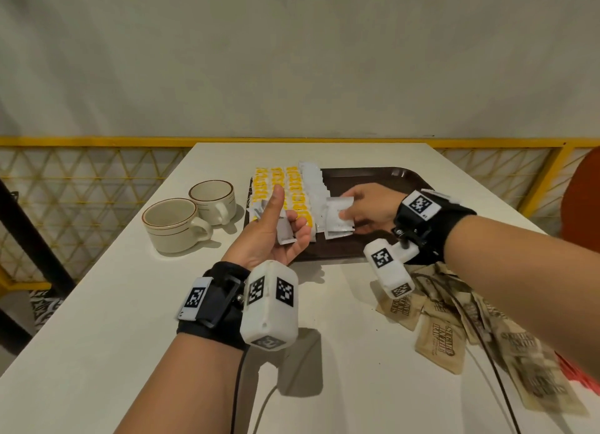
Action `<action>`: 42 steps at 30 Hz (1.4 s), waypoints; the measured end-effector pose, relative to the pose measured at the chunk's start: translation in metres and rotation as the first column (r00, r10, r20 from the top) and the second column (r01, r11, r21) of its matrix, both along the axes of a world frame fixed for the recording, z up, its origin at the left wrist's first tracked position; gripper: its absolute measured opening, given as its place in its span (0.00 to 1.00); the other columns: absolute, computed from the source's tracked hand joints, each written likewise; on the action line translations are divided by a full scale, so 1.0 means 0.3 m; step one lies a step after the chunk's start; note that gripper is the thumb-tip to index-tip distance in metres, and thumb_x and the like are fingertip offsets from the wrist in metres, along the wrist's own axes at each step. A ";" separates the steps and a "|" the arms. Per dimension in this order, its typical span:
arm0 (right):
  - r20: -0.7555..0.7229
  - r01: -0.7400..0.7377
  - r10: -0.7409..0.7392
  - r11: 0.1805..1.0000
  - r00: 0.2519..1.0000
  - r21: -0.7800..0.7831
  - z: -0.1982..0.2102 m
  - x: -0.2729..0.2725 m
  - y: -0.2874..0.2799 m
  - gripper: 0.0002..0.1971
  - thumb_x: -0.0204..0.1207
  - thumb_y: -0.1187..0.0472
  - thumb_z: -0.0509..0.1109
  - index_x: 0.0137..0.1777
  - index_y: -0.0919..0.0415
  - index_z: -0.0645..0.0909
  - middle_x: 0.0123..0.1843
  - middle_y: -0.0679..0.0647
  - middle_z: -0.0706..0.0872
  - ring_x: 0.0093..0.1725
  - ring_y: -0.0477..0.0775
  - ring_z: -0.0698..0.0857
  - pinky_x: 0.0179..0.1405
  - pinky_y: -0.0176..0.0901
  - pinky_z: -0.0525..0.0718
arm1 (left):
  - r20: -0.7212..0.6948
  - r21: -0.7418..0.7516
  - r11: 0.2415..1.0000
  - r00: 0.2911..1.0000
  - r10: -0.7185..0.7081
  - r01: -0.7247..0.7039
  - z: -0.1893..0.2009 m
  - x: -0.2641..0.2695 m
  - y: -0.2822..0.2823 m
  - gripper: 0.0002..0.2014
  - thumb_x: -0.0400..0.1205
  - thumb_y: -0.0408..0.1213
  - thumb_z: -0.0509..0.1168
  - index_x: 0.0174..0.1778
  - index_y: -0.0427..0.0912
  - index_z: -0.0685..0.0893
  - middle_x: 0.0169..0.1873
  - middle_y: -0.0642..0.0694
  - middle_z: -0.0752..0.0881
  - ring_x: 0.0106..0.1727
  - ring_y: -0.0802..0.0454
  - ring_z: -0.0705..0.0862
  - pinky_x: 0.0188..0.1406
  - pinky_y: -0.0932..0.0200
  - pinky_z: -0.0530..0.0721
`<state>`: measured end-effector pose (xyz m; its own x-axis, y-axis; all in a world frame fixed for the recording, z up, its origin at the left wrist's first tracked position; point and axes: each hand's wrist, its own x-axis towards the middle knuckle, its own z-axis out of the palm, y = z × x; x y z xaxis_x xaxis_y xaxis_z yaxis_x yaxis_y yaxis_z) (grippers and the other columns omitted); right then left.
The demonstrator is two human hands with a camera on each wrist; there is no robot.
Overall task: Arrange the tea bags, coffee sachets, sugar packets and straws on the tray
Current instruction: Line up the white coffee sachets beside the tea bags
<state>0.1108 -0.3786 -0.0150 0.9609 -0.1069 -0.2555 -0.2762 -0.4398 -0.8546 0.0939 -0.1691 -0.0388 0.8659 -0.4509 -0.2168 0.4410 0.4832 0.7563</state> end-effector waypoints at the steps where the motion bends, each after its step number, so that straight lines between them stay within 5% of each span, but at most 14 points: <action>1: 0.000 0.016 -0.016 0.999 1.000 -0.032 -0.012 0.008 0.003 0.11 0.75 0.73 0.72 0.47 0.55 0.80 0.52 0.61 0.85 0.49 0.57 0.85 0.54 0.56 0.87 | -0.001 0.003 1.000 1.000 0.000 0.000 0.000 0.000 -0.001 0.26 0.60 0.61 0.71 0.37 0.40 0.79 0.28 0.45 0.84 0.29 0.53 0.85 0.26 0.62 0.86; 4: 0.030 0.046 -0.044 0.996 0.999 -0.076 -0.031 0.024 0.017 0.09 0.72 0.74 0.74 0.43 0.59 0.81 0.43 0.61 0.85 0.44 0.58 0.85 0.58 0.60 0.86 | -0.001 0.021 1.000 1.000 0.000 0.000 0.002 -0.001 -0.002 0.27 0.59 0.61 0.71 0.37 0.40 0.79 0.28 0.45 0.84 0.30 0.52 0.84 0.26 0.61 0.87; 10: 0.082 0.043 -0.029 0.983 0.996 -0.179 -0.043 0.035 0.039 0.11 0.69 0.74 0.77 0.47 0.60 0.82 0.39 0.60 0.85 0.40 0.59 0.86 0.52 0.59 0.87 | -0.007 0.023 1.000 1.000 0.003 -0.003 0.003 0.000 -0.007 0.26 0.60 0.61 0.70 0.37 0.40 0.79 0.28 0.45 0.83 0.30 0.52 0.84 0.27 0.61 0.87; 14: 0.078 0.068 -0.056 0.985 0.995 -0.160 -0.045 0.042 0.036 0.18 0.66 0.73 0.80 0.52 0.61 0.79 0.39 0.59 0.83 0.39 0.59 0.86 0.49 0.58 0.90 | 0.012 0.040 0.999 1.000 0.004 -0.005 0.005 -0.002 -0.011 0.26 0.60 0.61 0.70 0.37 0.39 0.79 0.28 0.44 0.84 0.29 0.52 0.84 0.26 0.61 0.87; 18: 0.020 0.039 -0.037 0.993 0.999 -0.110 -0.026 0.030 0.031 0.21 0.66 0.74 0.80 0.56 0.62 0.78 0.42 0.57 0.83 0.39 0.54 0.87 0.41 0.47 0.91 | 0.019 0.057 0.998 1.000 0.001 -0.002 0.006 -0.004 -0.011 0.27 0.59 0.61 0.70 0.38 0.40 0.79 0.28 0.44 0.84 0.30 0.52 0.84 0.27 0.61 0.87; 26: -0.014 0.016 -0.017 0.992 1.000 -0.125 -0.031 0.016 0.041 0.24 0.64 0.77 0.80 0.58 0.65 0.77 0.47 0.62 0.85 0.44 0.62 0.89 0.43 0.50 0.91 | 0.025 0.062 0.998 1.000 -0.001 -0.001 0.007 -0.008 -0.012 0.26 0.60 0.62 0.69 0.37 0.40 0.79 0.28 0.44 0.84 0.29 0.53 0.84 0.27 0.61 0.87; 35: 0.074 0.046 -0.038 0.992 0.997 -0.115 -0.062 0.029 0.034 0.18 0.64 0.78 0.79 0.48 0.62 0.78 0.48 0.59 0.83 0.50 0.64 0.88 0.48 0.55 0.90 | 0.024 0.051 0.999 1.000 -0.007 0.006 0.010 -0.011 -0.014 0.26 0.59 0.62 0.69 0.36 0.40 0.79 0.29 0.45 0.84 0.31 0.53 0.84 0.28 0.61 0.88; 42: 0.088 0.019 0.003 0.971 0.996 -0.239 -0.055 0.030 0.035 0.21 0.64 0.71 0.82 0.56 0.63 0.80 0.46 0.53 0.81 0.44 0.53 0.85 0.42 0.46 0.91 | 0.035 0.046 0.999 0.999 -0.007 0.005 0.008 -0.009 -0.012 0.26 0.60 0.62 0.68 0.36 0.41 0.79 0.28 0.45 0.84 0.31 0.53 0.84 0.29 0.62 0.88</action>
